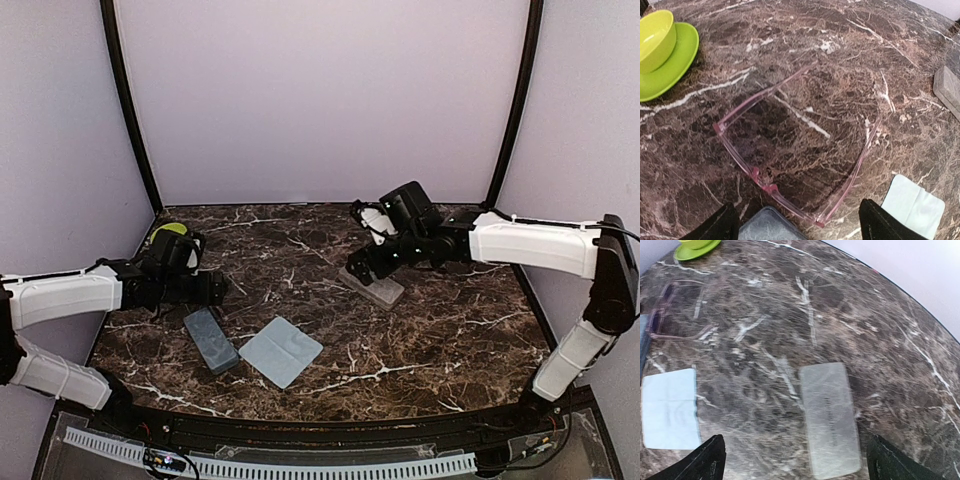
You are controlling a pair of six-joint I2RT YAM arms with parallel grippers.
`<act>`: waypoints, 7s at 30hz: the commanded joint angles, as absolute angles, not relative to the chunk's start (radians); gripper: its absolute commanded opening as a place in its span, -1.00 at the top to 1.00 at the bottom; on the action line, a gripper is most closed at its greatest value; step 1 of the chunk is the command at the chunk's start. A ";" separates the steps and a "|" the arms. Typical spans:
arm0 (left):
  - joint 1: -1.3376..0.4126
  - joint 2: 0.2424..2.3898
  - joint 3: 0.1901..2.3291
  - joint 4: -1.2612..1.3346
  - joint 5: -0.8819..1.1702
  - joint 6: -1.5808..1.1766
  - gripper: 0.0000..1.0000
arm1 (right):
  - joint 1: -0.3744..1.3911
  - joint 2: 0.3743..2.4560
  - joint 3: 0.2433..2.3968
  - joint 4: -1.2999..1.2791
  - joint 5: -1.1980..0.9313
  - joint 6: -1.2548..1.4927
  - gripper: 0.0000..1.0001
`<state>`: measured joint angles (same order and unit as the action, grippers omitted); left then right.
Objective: Organize the sunglasses
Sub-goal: Pick up the sunglasses case from the center of the board, then place the sunglasses case at the center of the board, then pick up the sunglasses case from the center of the board.
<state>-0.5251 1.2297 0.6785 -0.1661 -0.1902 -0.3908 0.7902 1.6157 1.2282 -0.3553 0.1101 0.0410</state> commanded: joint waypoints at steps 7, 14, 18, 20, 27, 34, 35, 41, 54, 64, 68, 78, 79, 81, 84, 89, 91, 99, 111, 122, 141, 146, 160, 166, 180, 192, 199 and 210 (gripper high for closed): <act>-0.469 1.198 0.581 -0.200 -0.042 -0.482 -0.69 | 1.090 1.750 1.267 -0.200 0.079 0.315 -1.00; -0.498 1.057 0.525 -0.345 -0.096 -0.606 -0.68 | 1.145 1.883 1.322 -0.157 0.081 0.338 -1.00; -0.601 1.002 0.495 -0.364 -0.174 -0.740 -0.71 | 1.146 1.889 1.298 -0.113 0.060 0.340 -0.99; -0.660 1.030 0.499 -0.376 -0.206 -0.797 -0.75 | 1.146 1.881 1.287 -0.106 0.057 0.334 -0.99; -0.828 1.169 0.586 -0.524 -0.386 -0.997 -0.92 | 1.146 1.825 1.214 -0.083 0.075 0.311 -0.99; -0.901 1.284 0.636 -0.557 -0.411 -1.081 -0.94 | 1.146 1.809 1.179 -0.062 0.049 0.305 -0.98; -0.916 1.289 0.648 -0.591 -0.435 -1.110 -0.95 | 1.146 1.807 1.175 -0.061 0.048 0.303 -0.98; -0.942 1.310 0.627 -0.557 -0.423 -1.137 -0.94 | 1.146 1.806 1.166 -0.057 0.027 0.290 -0.97; -0.939 1.293 0.520 -0.428 -0.381 -1.151 -0.72 | 1.146 1.796 1.160 -0.057 0.037 0.288 -0.96; -0.923 1.313 0.527 -0.430 -0.356 -1.109 -0.53 | 1.146 1.807 1.159 -0.075 0.039 0.288 -0.95; -0.923 1.254 0.550 -0.557 -0.368 -1.120 -0.41 | 1.146 1.807 1.160 -0.083 0.044 0.284 -0.94; -0.934 1.029 0.605 -0.800 -0.409 -1.106 0.07 | 1.143 1.812 1.180 -0.098 0.047 0.274 -0.94; -0.935 1.027 0.638 -0.806 -0.409 -1.074 0.10 | 1.142 1.811 1.182 -0.102 0.044 0.274 -0.94; -0.943 1.042 0.695 -0.806 -0.407 -1.001 0.18 | 1.131 1.808 1.184 -0.107 0.032 0.277 -0.94; -0.974 1.085 0.786 -0.787 -0.404 -0.895 0.27 | 1.101 1.788 1.170 -0.097 -0.007 0.282 -0.93; -1.024 1.131 0.863 -0.621 -0.322 -0.693 0.32 | 1.016 1.703 1.092 -0.069 -0.083 0.289 -0.92; -1.025 1.140 0.858 -0.491 -0.250 -0.606 0.34 | 0.968 1.656 1.054 -0.049 -0.131 0.294 -0.93; -1.023 1.322 0.949 -0.291 -0.054 -0.480 0.44 | 0.834 1.472 0.893 0.055 -0.280 0.389 -1.00; -1.002 1.477 0.957 -0.006 0.120 -0.587 0.59 | 0.758 1.372 0.775 0.147 -0.323 0.501 -1.00; -1.040 1.725 1.051 -0.046 0.020 -0.631 0.65 | 0.749 1.369 0.794 -0.001 -0.151 0.548 -1.00; -1.076 1.962 1.248 -0.141 0.006 -0.623 0.14 | 0.749 1.351 0.693 0.016 -0.166 0.576 -1.00; -1.083 1.959 1.265 -0.164 0.055 -0.617 -0.03 | 0.749 1.335 0.676 0.005 -0.144 0.582 -1.00; -1.097 1.951 1.273 -0.207 0.148 -0.594 -0.37 | 0.749 1.296 0.657 -0.014 -0.121 0.591 -1.00; -1.106 1.953 1.279 -0.224 0.142 -0.590 -0.66 | 0.749 1.288 0.651 -0.012 -0.122 0.591 -1.00; -1.143 1.934 1.266 -0.232 0.253 -0.583 -0.93 | 0.749 1.255 0.608 -0.012 -0.100 0.614 -1.00; -1.160 1.858 1.159 -0.002 0.414 -0.510 -0.90 | 0.748 1.274 0.624 -0.108 -0.026 0.629 -1.00; -1.158 1.674 1.013 -0.018 0.167 -0.473 -0.96 | 0.836 1.283 0.621 -0.105 0.000 0.669 -1.00; -1.053 1.500 0.954 -0.231 -0.163 -0.456 -0.98 | 1.124 1.560 0.849 -0.274 0.276 0.819 -1.00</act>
